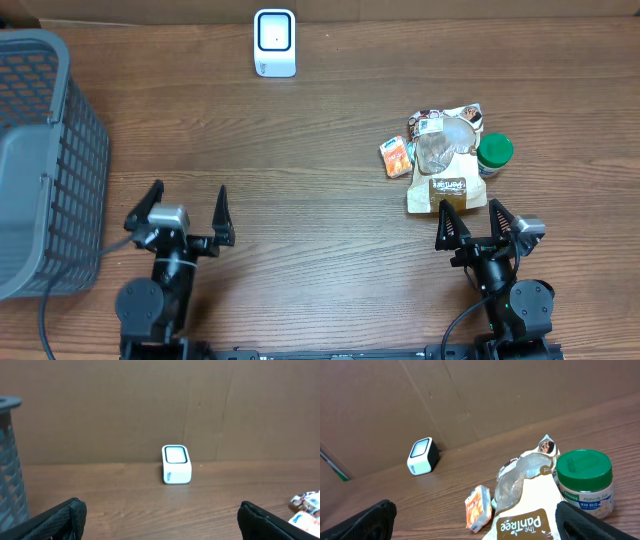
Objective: Scan the item barcode
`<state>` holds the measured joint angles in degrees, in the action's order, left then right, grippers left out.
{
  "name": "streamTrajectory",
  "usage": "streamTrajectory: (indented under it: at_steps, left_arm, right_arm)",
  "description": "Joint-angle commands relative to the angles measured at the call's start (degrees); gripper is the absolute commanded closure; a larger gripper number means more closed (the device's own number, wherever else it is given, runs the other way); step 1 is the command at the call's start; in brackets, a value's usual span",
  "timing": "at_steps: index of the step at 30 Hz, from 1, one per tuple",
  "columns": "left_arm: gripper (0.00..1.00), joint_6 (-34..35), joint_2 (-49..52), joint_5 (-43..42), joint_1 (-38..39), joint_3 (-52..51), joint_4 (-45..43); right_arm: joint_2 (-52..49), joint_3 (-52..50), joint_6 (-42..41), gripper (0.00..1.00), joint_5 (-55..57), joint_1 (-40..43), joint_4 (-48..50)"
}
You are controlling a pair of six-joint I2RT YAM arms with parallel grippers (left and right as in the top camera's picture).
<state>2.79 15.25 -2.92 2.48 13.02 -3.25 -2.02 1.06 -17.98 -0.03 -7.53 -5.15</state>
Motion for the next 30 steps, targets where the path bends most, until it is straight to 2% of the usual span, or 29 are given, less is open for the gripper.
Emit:
streamTrajectory:
  at_steps: [1, 7, 9, 14, 30]
  left_arm:
    - [0.01, -1.09, -6.12, 0.57, -1.18, -5.55, -0.61]
    - [0.01, -1.09, -13.16, 0.55, -3.04, -12.37, -0.44]
    - [0.00, -1.11, -14.91, 0.55, -3.21, -12.74, 2.16]
    - [0.00, -1.49, -15.08, 0.96, -3.32, -12.74, 7.89]
    - [0.00, -1.11, -14.99, 0.87, -3.32, -12.74, 7.61]
  right_arm:
    - [0.61, -0.59, 0.24, 0.00, -0.28, 0.20, 0.39]
    - [0.61, -0.59, 0.26, 0.00, -0.28, 0.20, 0.39]
    - [0.61, -0.59, 0.26, 0.00, -0.28, 0.20, 0.39]
    - [0.61, -0.59, 0.26, 0.00, -0.28, 0.20, 0.39]
    - [0.61, -0.59, 0.26, 0.00, -0.28, 0.20, 0.39]
